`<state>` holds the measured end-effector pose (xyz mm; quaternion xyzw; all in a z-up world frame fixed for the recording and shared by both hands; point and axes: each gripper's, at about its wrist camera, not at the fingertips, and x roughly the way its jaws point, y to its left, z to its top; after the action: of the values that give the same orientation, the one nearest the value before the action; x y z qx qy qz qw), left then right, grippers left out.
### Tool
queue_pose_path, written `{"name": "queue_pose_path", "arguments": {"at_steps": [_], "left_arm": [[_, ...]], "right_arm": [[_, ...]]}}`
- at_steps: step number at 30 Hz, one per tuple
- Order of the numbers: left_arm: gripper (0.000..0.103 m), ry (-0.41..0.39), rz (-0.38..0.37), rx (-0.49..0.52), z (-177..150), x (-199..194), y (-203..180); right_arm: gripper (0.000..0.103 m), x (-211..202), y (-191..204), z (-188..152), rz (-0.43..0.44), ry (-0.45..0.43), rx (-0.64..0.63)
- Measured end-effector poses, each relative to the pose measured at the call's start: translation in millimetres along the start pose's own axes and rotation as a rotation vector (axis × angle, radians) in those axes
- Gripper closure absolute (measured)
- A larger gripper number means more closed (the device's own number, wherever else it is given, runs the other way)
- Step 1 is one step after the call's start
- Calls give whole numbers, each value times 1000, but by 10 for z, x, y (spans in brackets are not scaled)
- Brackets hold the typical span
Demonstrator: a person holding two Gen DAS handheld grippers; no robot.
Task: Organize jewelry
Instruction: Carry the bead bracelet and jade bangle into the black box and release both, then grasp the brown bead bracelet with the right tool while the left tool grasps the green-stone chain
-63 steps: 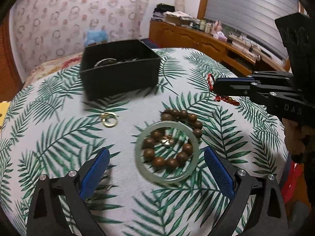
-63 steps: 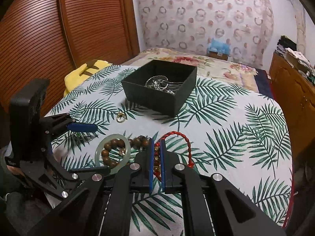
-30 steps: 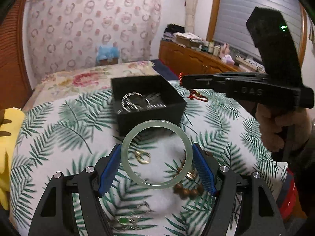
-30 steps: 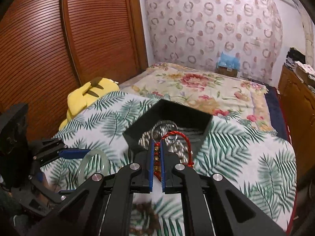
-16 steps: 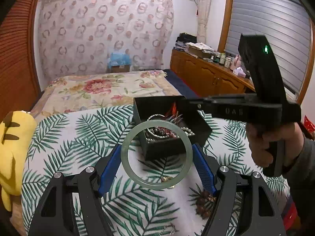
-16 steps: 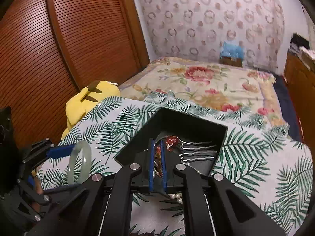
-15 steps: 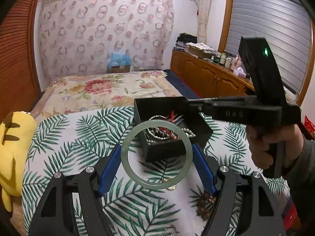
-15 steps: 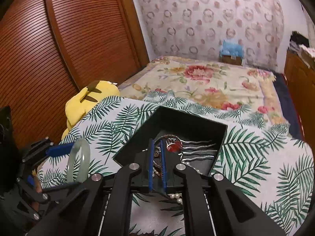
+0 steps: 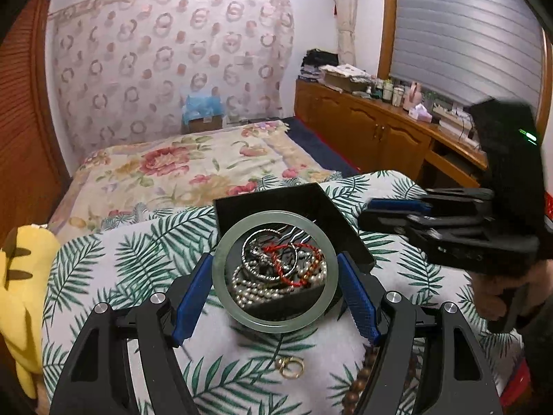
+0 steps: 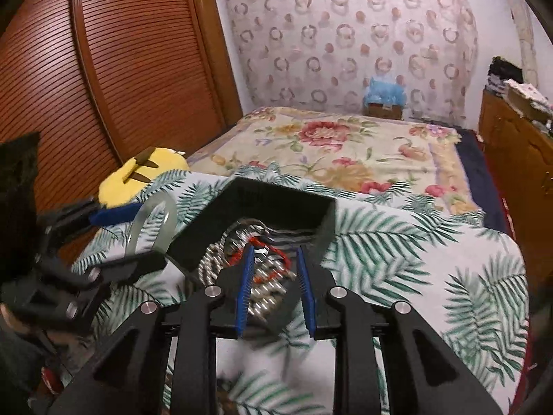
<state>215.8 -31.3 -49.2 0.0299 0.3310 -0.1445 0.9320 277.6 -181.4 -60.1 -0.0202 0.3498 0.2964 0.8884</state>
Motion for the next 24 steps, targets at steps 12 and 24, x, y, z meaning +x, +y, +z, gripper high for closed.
{"name": "queue_pose_path", "arguments": {"at_steps": [12, 24], "left_arm": [[34, 88, 49, 67, 34, 486, -195], [34, 107, 71, 60, 30, 624, -110]], "right_arm": [[76, -270, -356, -415, -44, -7, 41], [76, -349, -204, -526, -27, -12, 30]]}}
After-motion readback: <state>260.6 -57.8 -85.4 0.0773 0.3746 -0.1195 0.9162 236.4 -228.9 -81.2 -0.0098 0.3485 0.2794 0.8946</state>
